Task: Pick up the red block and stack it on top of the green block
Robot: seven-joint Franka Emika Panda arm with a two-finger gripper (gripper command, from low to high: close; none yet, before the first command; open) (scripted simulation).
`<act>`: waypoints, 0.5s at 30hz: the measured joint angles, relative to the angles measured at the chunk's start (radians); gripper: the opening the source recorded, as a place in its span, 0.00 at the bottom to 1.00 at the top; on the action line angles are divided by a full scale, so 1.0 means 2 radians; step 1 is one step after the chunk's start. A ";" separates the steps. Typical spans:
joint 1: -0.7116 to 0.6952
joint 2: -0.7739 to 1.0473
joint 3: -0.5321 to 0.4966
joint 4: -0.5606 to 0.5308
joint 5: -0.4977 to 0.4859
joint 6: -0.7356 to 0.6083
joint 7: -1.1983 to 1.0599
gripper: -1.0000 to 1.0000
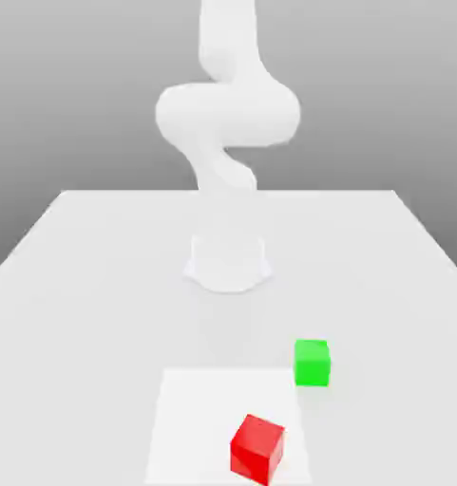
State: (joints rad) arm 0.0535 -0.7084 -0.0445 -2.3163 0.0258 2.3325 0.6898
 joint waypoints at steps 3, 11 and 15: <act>0.033 0.057 -0.027 -0.010 0.016 0.021 -0.069 0.50; 0.100 0.204 -0.079 -0.036 0.063 0.073 -0.248 0.50; 0.119 0.277 -0.089 -0.049 0.082 0.099 -0.335 0.50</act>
State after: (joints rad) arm 0.2906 -0.1539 -0.2219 -2.4147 0.1900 2.5296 0.0202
